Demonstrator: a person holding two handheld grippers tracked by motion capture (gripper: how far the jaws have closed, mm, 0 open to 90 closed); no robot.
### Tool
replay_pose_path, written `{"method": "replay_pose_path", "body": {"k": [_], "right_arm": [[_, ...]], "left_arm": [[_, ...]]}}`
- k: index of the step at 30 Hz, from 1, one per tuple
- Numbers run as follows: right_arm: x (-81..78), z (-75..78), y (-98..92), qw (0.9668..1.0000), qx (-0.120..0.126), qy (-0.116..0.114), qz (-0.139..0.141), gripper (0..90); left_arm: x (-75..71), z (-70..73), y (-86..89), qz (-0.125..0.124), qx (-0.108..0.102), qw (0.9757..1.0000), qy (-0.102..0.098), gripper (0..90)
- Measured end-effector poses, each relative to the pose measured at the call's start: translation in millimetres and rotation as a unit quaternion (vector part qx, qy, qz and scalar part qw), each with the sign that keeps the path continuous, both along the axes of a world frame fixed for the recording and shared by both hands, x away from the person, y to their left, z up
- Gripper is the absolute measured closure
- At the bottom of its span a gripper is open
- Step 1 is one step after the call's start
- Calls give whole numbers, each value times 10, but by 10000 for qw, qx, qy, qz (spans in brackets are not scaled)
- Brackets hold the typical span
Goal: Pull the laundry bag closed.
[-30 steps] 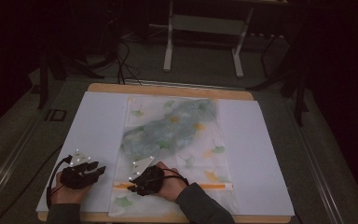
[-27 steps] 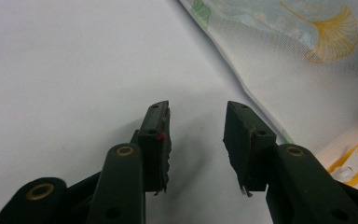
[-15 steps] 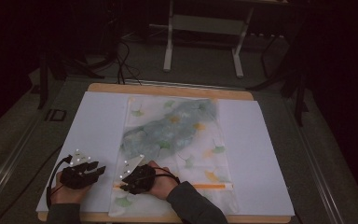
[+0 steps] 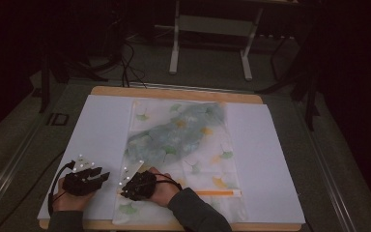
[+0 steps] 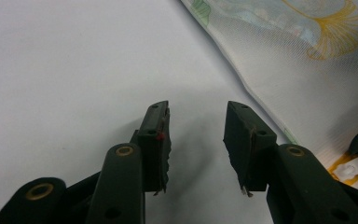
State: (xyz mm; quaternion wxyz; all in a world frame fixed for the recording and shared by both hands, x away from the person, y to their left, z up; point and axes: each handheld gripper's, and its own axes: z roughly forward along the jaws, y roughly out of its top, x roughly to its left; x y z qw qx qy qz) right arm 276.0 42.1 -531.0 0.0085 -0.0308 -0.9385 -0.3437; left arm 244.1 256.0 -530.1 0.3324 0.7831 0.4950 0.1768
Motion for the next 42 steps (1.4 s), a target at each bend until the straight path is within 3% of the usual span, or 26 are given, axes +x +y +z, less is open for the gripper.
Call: {"method": "replay_pose_path", "body": {"k": [3, 9, 15, 27, 36, 42], "right_arm": [[5, -4, 52, 10000, -64, 0, -7, 793], [59, 8, 99, 9995, -182, 259, -37, 828], [40, 33, 99, 9995, -267, 148, -19, 835], [-9, 52, -3, 9999, -144, 27, -83, 838], [-24, 67, -19, 9998, -141, -65, -110, 840], [-24, 64, -19, 9998, -128, -76, -113, 840]], "left_arm": [[0, -2, 1, 1, -5, 10000, 7, 606], [2, -5, -8, -30, -44, 10000, 57, 601], [-13, 1, -7, -106, -109, 9998, 103, 597], [-158, 37, -46, -252, -295, 9991, 153, 576], [-339, 57, -107, -593, -747, 9949, 330, 566], [-419, 63, -172, -701, -826, 9931, 445, 556]]}}
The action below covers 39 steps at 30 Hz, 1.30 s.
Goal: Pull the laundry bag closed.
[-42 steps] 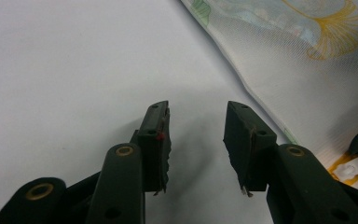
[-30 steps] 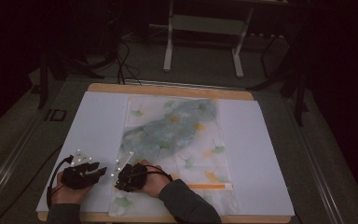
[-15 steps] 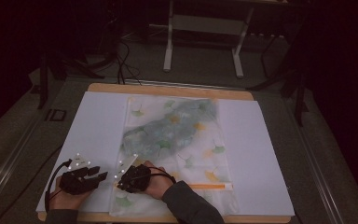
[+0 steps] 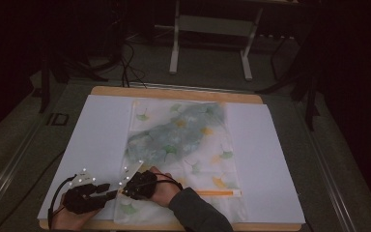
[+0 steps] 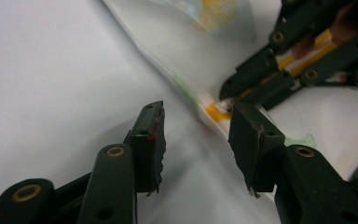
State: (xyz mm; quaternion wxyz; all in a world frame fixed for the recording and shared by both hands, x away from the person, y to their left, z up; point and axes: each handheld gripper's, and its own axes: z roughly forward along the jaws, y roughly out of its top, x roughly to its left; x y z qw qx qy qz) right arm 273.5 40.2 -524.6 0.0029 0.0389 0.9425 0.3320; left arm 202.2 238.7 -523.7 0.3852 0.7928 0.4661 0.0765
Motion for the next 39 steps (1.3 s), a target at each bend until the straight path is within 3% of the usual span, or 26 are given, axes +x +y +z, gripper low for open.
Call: {"method": "replay_pose_path", "body": {"k": [9, 14, 22, 29, 39], "right_arm": [[-9, 54, -15, 9999, 40, -125, -18, 840], [-13, 97, -36, 9998, 71, -187, 20, 841], [-35, 188, -67, 9996, 111, -266, 38, 841], [-48, 285, -85, 9991, 173, -390, 68, 842], [-48, 264, -92, 9992, 151, -356, 90, 841]], "left_arm": [[-24, -12, -139, -319, 61, 9993, 182, 557], [-4, -35, -171, -349, 89, 9990, 266, 562], [41, -46, -182, -374, -97, 9987, 329, 586], [122, -59, -215, -483, -261, 9976, 417, 648], [155, -80, -266, -595, -215, 9967, 506, 789]]}}
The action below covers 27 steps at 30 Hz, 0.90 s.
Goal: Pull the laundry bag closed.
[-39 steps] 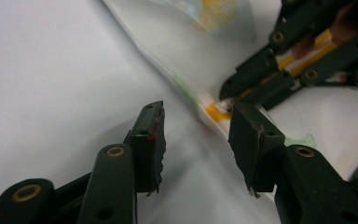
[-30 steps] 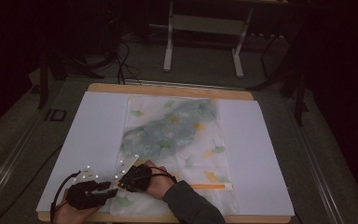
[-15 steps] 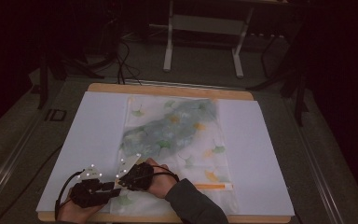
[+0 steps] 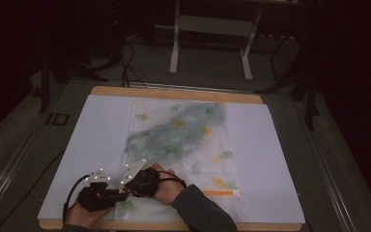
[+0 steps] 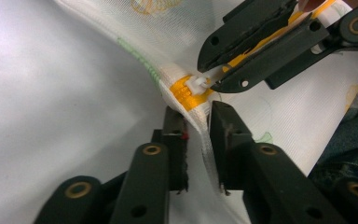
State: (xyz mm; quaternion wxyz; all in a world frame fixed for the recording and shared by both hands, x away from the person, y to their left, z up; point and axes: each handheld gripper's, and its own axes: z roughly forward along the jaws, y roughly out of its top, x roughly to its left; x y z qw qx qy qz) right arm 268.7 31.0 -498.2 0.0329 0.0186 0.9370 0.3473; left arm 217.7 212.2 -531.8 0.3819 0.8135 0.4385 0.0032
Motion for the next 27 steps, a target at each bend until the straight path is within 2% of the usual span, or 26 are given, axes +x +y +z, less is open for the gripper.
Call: {"method": "replay_pose_path", "body": {"k": [5, 15, 27], "right_arm": [[7, -7, -8, 10000, -16, -10, 0, 842], [25, -45, -36, 10000, -24, 34, 10, 842], [56, -79, -78, 9999, -4, 141, 47, 843]], "left_arm": [[14, -19, 10, -5, -103, 9999, 104, 869], [-3, -7, -15, 7, -47, 10000, 7, 881], [-7, 1, -16, 15, -82, 10000, -25, 883]]}}
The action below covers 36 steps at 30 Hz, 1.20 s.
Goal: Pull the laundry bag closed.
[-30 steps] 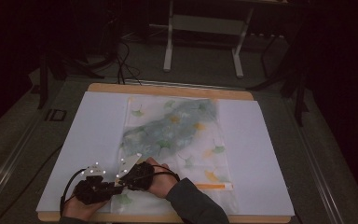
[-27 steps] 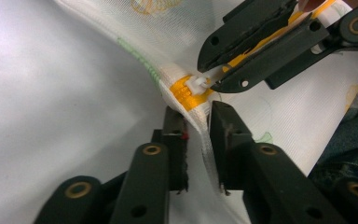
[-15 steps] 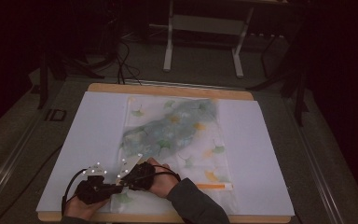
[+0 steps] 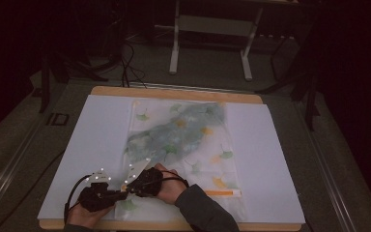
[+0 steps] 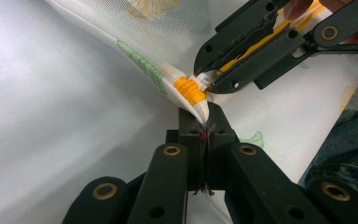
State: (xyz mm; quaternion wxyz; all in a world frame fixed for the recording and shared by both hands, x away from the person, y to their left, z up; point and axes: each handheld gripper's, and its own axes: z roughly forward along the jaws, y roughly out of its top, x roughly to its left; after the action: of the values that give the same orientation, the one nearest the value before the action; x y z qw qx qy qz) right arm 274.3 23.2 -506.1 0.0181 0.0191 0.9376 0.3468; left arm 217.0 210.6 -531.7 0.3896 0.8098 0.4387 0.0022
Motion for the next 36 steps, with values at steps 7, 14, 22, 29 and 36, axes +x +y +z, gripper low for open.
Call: {"method": "replay_pose_path", "body": {"k": [7, 14, 22, 29, 36], "right_arm": [[3, -20, -19, 10000, -17, 20, -2, 844], [8, -46, -32, 10000, -23, 22, -7, 844], [12, -65, -55, 10000, -45, 39, -15, 844], [23, -100, -73, 9999, -78, 62, -29, 844], [29, -117, -92, 9999, -108, 56, -50, 844]], "left_arm": [[-2, 1, 2, 5, 1, 10000, -11, 883], [-4, 2, 2, 9, 9, 10000, -20, 883], [-3, 4, 0, -2, 20, 10000, -39, 883], [-6, 8, 4, -10, 15, 10000, -50, 883], [-7, 10, 5, -19, 18, 10000, -61, 883]]}}
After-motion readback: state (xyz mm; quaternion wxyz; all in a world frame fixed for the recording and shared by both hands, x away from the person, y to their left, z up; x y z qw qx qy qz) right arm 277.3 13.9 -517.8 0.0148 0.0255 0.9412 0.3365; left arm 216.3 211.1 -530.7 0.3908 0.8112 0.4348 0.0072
